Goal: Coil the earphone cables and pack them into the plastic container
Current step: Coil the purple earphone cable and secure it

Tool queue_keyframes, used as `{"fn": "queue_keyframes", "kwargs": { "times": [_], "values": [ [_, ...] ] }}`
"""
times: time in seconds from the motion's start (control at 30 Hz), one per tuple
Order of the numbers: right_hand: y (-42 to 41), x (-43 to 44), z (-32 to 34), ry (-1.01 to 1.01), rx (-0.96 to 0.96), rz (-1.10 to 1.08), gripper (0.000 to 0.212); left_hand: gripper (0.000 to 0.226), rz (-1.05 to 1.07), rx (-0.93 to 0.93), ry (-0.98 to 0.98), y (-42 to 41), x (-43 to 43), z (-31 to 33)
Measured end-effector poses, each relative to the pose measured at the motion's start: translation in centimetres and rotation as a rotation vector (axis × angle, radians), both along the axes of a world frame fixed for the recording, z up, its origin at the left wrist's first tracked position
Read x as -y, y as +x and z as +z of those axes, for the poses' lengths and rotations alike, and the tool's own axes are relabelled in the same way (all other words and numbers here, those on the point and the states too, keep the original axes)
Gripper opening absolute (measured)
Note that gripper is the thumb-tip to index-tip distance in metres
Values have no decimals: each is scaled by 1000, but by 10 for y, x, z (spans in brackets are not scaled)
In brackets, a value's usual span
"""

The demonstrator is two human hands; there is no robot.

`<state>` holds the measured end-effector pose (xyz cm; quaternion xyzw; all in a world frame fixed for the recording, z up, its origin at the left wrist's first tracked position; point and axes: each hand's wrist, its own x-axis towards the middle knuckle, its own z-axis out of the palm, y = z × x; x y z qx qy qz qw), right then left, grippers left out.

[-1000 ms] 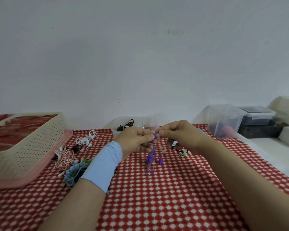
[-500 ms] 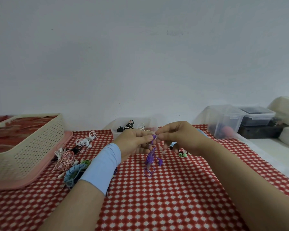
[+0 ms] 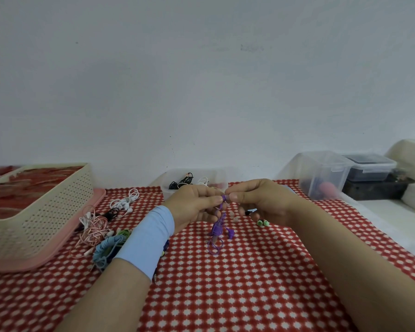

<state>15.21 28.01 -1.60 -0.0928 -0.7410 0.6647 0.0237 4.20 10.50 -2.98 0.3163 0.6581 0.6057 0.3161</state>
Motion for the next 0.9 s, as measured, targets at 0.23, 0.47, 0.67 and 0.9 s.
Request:
{"fn": "queue_keyframes", "kwargs": {
  "times": [0.23, 0.47, 0.67, 0.9],
  "values": [
    [-1, -1, -1, -2, 31, 22, 25, 19, 16, -17, 15, 5, -2, 1],
    [-2, -4, -1, -97, 74, 74, 24, 13, -19, 10, 58, 8, -3, 4],
    [-3, -4, 0, -130, 134, 79, 23, 14, -4, -60, 41, 6, -3, 4],
    [-1, 8, 1, -14, -22, -54, 9, 12, 77, -80, -9, 3, -4, 2]
  ]
}}
